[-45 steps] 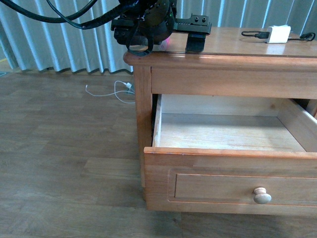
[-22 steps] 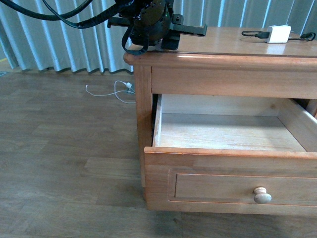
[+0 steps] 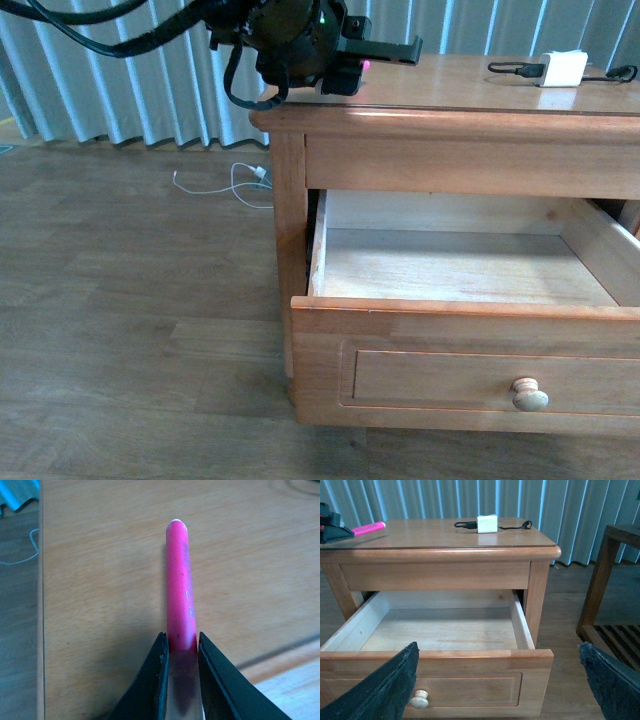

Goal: Place pink marker in drawer with both arms

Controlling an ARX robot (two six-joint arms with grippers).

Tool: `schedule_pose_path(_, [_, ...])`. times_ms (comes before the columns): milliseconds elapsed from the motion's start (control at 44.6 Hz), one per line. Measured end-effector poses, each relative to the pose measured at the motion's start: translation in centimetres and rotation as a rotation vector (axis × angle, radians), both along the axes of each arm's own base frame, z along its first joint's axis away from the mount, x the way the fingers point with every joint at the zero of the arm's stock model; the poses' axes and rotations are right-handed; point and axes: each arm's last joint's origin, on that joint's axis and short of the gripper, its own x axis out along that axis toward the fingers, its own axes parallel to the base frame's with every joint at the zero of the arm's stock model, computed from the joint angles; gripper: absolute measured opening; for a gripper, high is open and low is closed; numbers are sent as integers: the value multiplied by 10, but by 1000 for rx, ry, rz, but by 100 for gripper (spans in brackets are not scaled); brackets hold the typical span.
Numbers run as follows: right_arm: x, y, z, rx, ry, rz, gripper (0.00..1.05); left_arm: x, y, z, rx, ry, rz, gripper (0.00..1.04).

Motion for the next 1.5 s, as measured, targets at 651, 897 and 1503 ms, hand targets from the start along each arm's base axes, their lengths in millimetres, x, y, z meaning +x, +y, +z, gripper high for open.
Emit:
schedule_pose_path(651, [0,0,0,0,0,0,96,-93,-43,-31,207,-14,-410,15])
schedule_pose_path(897, [0,0,0,0,0,0,96,-64,-61,-88,244,105,-357,15])
schedule_pose_path(1503, [0,0,0,0,0,0,96,-47,-77,-126,274,150,-288,45])
